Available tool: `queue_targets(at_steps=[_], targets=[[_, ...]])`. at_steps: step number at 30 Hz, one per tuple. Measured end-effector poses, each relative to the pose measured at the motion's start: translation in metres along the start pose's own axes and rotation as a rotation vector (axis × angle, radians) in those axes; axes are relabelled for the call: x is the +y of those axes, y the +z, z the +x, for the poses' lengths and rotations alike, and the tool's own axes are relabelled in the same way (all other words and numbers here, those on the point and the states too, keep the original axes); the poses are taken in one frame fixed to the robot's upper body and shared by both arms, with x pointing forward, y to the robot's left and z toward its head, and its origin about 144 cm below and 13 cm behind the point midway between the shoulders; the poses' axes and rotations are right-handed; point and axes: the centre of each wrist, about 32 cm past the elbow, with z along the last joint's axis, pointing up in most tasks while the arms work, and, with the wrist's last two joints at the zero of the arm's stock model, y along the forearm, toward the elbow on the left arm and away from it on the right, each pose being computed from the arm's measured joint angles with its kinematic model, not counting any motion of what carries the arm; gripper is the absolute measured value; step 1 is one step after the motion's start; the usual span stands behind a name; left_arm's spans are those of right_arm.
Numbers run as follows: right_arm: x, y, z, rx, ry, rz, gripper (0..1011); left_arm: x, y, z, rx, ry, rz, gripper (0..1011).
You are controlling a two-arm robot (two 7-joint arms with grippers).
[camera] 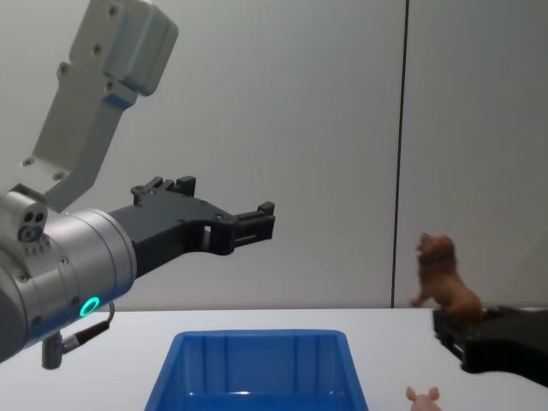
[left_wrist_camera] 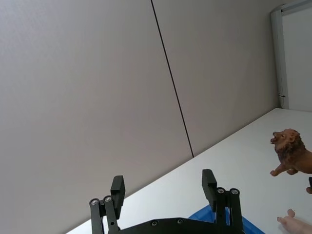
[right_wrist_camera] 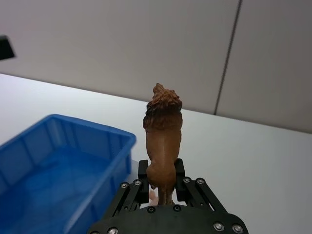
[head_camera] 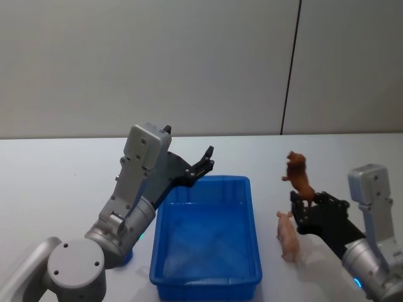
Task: Pick up the two dolls from the table and place them into the box.
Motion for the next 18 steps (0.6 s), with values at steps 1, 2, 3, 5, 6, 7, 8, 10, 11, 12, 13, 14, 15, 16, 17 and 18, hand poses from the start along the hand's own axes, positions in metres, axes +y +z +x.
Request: queue_targets(at_steps=[1, 2, 3, 5, 6, 7, 8, 10, 11, 12, 13, 14, 15, 16, 17, 18], targets=[[0.001, 0.001, 0.0, -0.004, 0.02, 0.01, 278, 0.0, 0.0, 0.0, 0.0, 0.0, 0.0, 1001], [0.003, 0.002, 0.0, -0.005, 0.033, 0.014, 278, 0.0, 0.0, 0.0, 0.0, 0.0, 0.0, 1001], [0.003, 0.002, 0.0, -0.005, 0.033, 0.014, 278, 0.0, 0.0, 0.0, 0.0, 0.0, 0.0, 1001], [0.006, 0.004, -0.001, -0.01, 0.074, 0.026, 278, 0.0, 0.0, 0.0, 0.0, 0.0, 0.0, 1001], [0.007, 0.004, -0.001, -0.011, 0.084, 0.029, 278, 0.0, 0.0, 0.0, 0.0, 0.0, 0.0, 1001], [0.009, 0.005, -0.002, -0.013, 0.109, 0.034, 278, 0.0, 0.0, 0.0, 0.0, 0.0, 0.0, 1001], [0.011, 0.005, -0.002, -0.014, 0.12, 0.036, 278, 0.0, 0.0, 0.0, 0.0, 0.0, 0.0, 1001], [0.013, 0.006, -0.002, -0.015, 0.145, 0.04, 278, 0.0, 0.0, 0.0, 0.0, 0.0, 0.0, 1001], [0.016, 0.007, -0.003, -0.016, 0.168, 0.043, 278, 0.0, 0.0, 0.0, 0.0, 0.0, 0.0, 1001], [0.018, 0.007, -0.003, -0.016, 0.179, 0.044, 278, 0.0, 0.0, 0.0, 0.0, 0.0, 0.0, 1001], [0.019, 0.007, -0.004, -0.017, 0.19, 0.045, 278, 0.0, 0.0, 0.0, 0.0, 0.0, 0.0, 1001], [0.023, 0.008, -0.005, -0.017, 0.216, 0.048, 278, 0.0, 0.0, 0.0, 0.0, 0.0, 0.0, 1001], [0.024, 0.008, -0.005, -0.017, 0.227, 0.047, 278, 0.0, 0.0, 0.0, 0.0, 0.0, 0.0, 1001], [0.026, 0.008, -0.006, -0.017, 0.242, 0.047, 278, 0.0, 0.0, 0.0, 0.0, 0.0, 0.0, 1001], [0.028, 0.008, -0.006, -0.016, 0.254, 0.047, 278, 0.0, 0.0, 0.0, 0.0, 0.0, 0.0, 1001], [0.032, 0.009, -0.007, -0.016, 0.278, 0.048, 281, 0.0, 0.0, 0.0, 0.0, 0.0, 0.0, 1001]])
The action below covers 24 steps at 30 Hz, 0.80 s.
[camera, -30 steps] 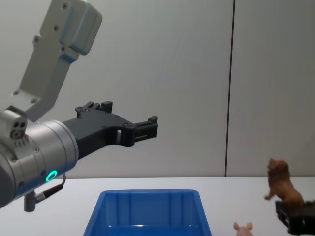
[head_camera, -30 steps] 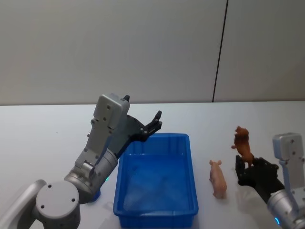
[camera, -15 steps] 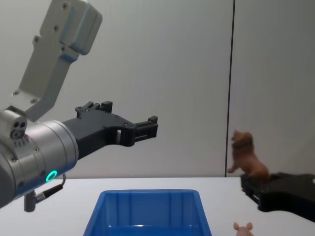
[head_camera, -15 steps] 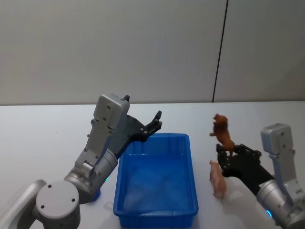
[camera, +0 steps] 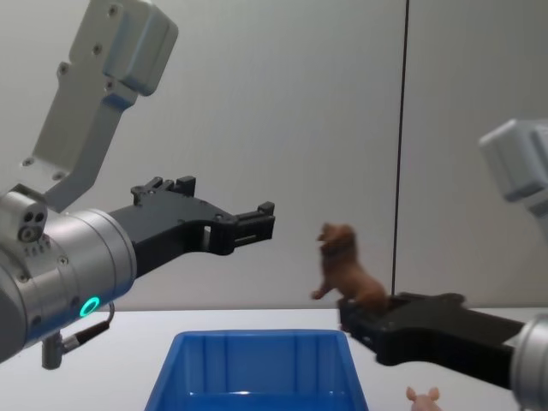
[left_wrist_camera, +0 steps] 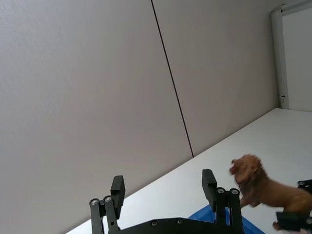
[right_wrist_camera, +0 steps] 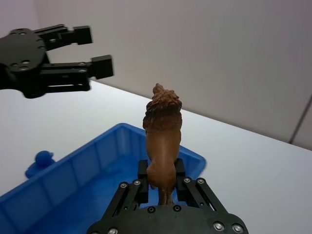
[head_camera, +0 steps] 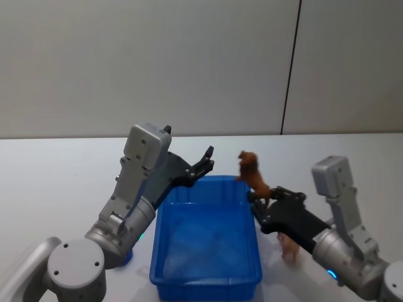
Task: Pick up the two dolls from the table and place them into the box.
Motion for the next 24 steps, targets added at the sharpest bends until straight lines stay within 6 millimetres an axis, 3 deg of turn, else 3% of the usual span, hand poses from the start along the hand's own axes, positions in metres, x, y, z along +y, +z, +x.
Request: queue_targets(at_steps=[2, 9, 12, 15, 24], targets=[[0.006, 0.0, 0.0, 0.002, 0.035, -0.001, 303, 0.0, 0.0, 0.0, 0.0, 0.0, 0.0, 1001], [0.025, 0.0, 0.001, 0.012, 0.134, -0.009, 544, 0.0, 0.0, 0.0, 0.0, 0.0, 0.0, 1001], [0.033, 0.0, 0.002, 0.017, 0.172, -0.015, 603, 0.0, 0.0, 0.0, 0.0, 0.0, 0.0, 1001], [0.041, 0.0, 0.003, 0.024, 0.204, -0.022, 745, 0.0, 0.0, 0.0, 0.0, 0.0, 0.0, 1001], [0.049, -0.001, 0.002, 0.034, 0.206, -0.036, 965, 0.0, 0.0, 0.0, 0.0, 0.0, 0.0, 1001]])
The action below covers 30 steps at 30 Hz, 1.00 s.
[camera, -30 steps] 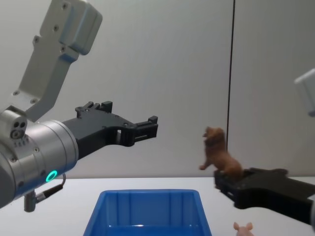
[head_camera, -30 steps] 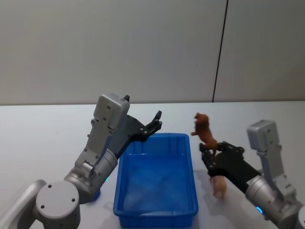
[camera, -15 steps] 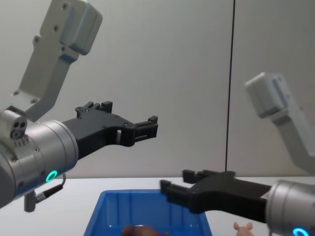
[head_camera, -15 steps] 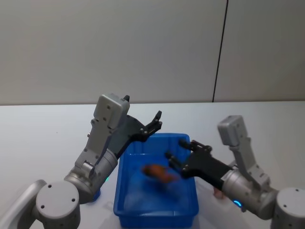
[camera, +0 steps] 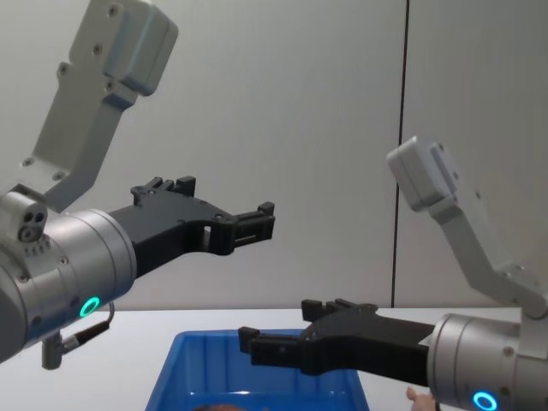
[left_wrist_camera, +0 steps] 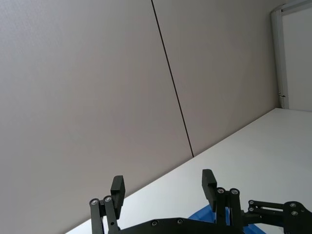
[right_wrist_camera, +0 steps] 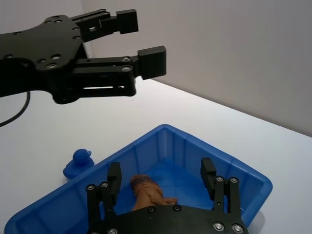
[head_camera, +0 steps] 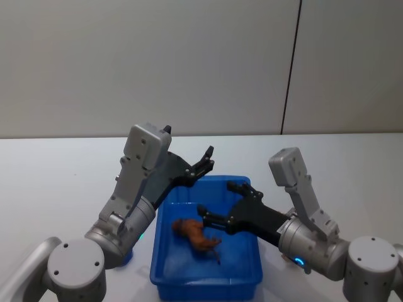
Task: Pick up the two dolls from the table and place them into the box.
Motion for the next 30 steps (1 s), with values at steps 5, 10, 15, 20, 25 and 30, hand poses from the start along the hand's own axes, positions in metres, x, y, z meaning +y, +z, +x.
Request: queue_targets(at_steps=[5, 10, 15, 20, 25, 30], targets=[[-0.001, -0.001, -0.001, 0.004, -0.034, -0.004, 1001, 0.0, 0.0, 0.0, 0.0, 0.0, 0.0, 1001], [-0.005, -0.002, -0.003, 0.004, -0.07, -0.004, 1001, 0.0, 0.0, 0.0, 0.0, 0.0, 0.0, 1001], [-0.012, -0.003, -0.007, 0.004, -0.123, -0.006, 1001, 0.0, 0.0, 0.0, 0.0, 0.0, 0.0, 1001], [-0.019, -0.004, -0.011, 0.003, -0.173, -0.009, 1001, 0.0, 0.0, 0.0, 0.0, 0.0, 0.0, 1001], [-0.028, -0.007, -0.017, 0.002, -0.24, -0.017, 1001, 0.0, 0.0, 0.0, 0.0, 0.0, 0.0, 1001], [-0.036, -0.009, -0.023, 0.0, -0.303, -0.026, 1001, 0.0, 0.0, 0.0, 0.0, 0.0, 0.0, 1001]])
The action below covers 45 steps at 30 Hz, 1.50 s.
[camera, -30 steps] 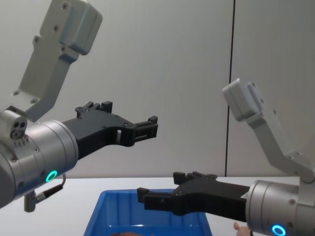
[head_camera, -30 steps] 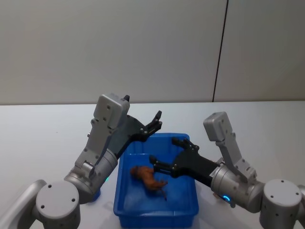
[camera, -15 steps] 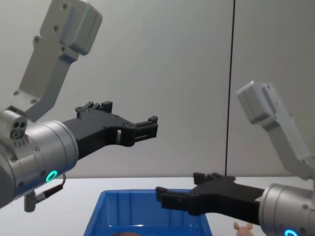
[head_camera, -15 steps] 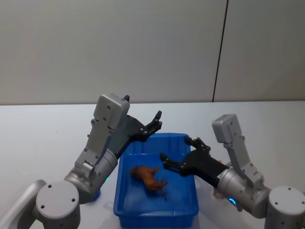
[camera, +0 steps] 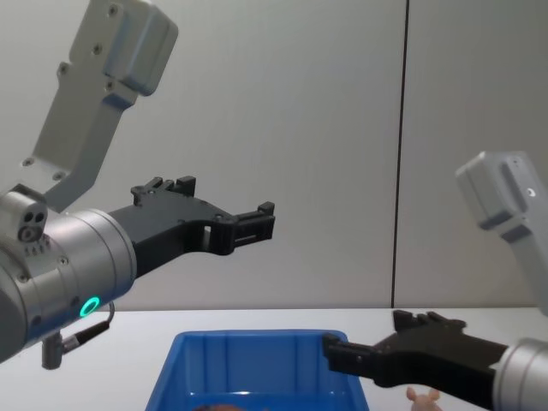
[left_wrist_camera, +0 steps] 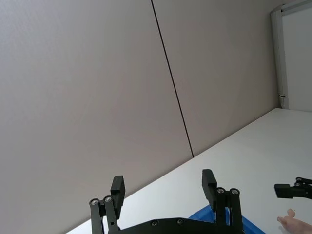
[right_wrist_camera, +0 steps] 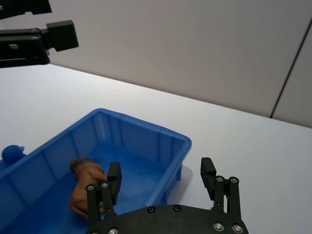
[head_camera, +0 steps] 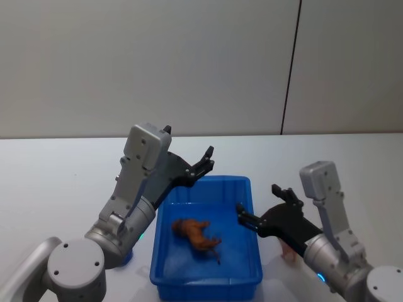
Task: Pick up the two dolls from the table and place them into the box.
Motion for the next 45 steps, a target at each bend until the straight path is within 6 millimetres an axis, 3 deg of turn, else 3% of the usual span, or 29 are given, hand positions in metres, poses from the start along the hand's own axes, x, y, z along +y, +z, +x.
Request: queue_targets(at_steps=[22, 45], targets=[[-0.019, -0.009, -0.012, 0.015, -0.184, -0.059, 1001, 0.0, 0.0, 0.0, 0.0, 0.0, 0.0, 1001], [-0.019, -0.027, -0.018, 0.076, -0.239, -0.148, 1001, 0.0, 0.0, 0.0, 0.0, 0.0, 0.0, 1001]])
